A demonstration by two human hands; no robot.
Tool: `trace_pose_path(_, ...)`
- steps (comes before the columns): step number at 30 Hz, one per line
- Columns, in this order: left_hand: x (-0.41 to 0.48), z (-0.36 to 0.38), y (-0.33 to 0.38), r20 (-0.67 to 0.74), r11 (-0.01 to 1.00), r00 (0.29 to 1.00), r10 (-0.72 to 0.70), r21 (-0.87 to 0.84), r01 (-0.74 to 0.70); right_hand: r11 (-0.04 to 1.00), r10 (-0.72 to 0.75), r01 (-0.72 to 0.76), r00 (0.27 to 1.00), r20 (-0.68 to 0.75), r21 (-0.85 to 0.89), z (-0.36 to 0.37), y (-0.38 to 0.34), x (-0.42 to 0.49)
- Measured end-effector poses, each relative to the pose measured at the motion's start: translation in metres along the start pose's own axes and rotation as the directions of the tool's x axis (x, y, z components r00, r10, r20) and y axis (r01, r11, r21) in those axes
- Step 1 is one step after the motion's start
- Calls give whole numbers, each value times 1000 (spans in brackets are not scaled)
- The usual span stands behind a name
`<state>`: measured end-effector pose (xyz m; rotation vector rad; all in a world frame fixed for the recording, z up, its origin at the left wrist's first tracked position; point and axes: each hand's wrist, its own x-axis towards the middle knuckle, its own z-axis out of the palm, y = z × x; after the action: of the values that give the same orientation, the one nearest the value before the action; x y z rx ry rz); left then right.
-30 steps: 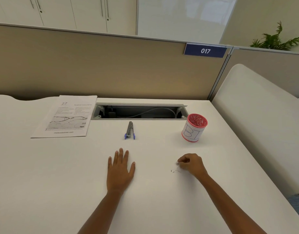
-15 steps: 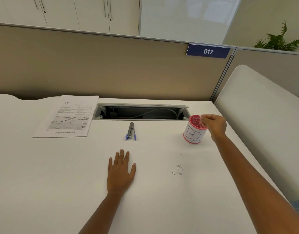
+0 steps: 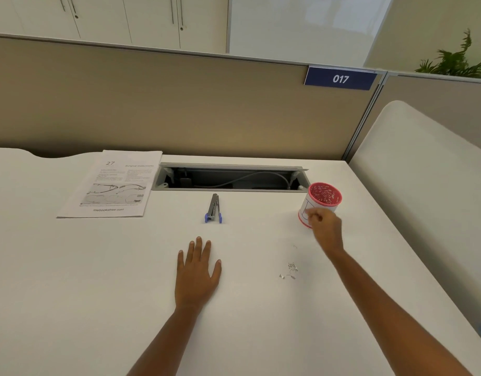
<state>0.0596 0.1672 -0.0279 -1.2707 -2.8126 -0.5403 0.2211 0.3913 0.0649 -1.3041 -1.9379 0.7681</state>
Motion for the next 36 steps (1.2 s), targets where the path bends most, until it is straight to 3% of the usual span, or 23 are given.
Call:
trace_pose_path(6, 0, 2, 0, -11, 1000, 1000, 0, -26, -1, 948, -44, 152, 932, 359, -280, 16, 35, -37)
trace_pose_path(12, -1, 5, 0, -63, 997, 998, 16, -75, -21, 857, -205, 379, 872, 443, -349, 13, 41, -75)
trace_pose_path(16, -1, 5, -1, -50, 998, 999, 9, -65, -12, 828, -252, 444, 840, 481, -342, 8, 44, -90)
trace_pose_path(24, -2, 4, 0, -46, 998, 999, 6, -66, -9, 830, -205, 429, 829, 520, -357, 2, 38, -96)
trace_pose_path(36, -1, 1, 1, -2, 999, 1000, -7, -43, 7, 894, -27, 231, 882, 471, -383, 11, 22, -86)
